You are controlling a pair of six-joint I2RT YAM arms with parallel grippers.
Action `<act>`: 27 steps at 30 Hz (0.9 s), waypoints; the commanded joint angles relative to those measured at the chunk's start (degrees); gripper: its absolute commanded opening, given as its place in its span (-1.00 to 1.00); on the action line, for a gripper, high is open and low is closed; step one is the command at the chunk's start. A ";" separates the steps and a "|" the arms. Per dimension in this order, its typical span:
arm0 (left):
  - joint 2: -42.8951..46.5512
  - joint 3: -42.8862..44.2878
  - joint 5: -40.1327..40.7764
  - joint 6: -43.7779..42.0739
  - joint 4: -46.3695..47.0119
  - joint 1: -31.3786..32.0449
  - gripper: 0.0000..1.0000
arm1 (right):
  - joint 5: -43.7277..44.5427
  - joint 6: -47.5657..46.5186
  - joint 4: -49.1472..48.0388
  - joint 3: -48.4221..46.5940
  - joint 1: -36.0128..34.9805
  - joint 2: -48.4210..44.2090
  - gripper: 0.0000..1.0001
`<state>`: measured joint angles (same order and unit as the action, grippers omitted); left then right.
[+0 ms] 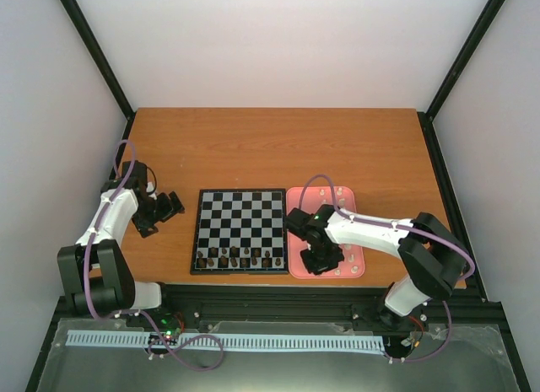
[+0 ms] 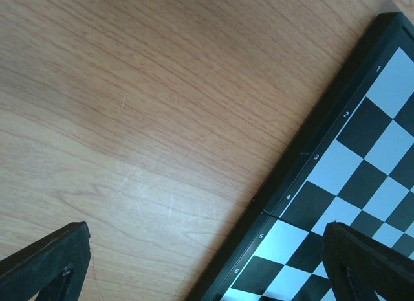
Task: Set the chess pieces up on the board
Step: Pick up the chess piece from the storage box.
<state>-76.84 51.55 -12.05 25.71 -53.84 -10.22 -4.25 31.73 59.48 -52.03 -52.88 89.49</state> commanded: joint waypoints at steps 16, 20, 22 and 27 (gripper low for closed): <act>0.29 2.16 0.12 -0.14 -0.30 0.13 1.00 | 1.39 -3.04 5.19 -16.05 0.90 2.97 -0.94; 0.26 2.09 0.18 -0.29 -0.38 0.15 1.00 | 0.30 -4.65 4.23 -21.14 0.15 7.31 -0.94; 0.29 2.23 0.22 -0.31 -0.48 0.19 0.99 | -0.10 -5.41 3.89 -23.49 -0.38 9.62 -0.94; 0.29 2.65 0.12 -0.31 -0.67 0.20 0.99 | -2.17 -7.03 2.80 -27.04 -0.88 14.19 -0.94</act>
<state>-76.84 51.94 -11.84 25.74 -53.93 -10.22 -4.58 26.70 62.89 -76.42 -53.08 101.10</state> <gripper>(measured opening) 0.998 0.087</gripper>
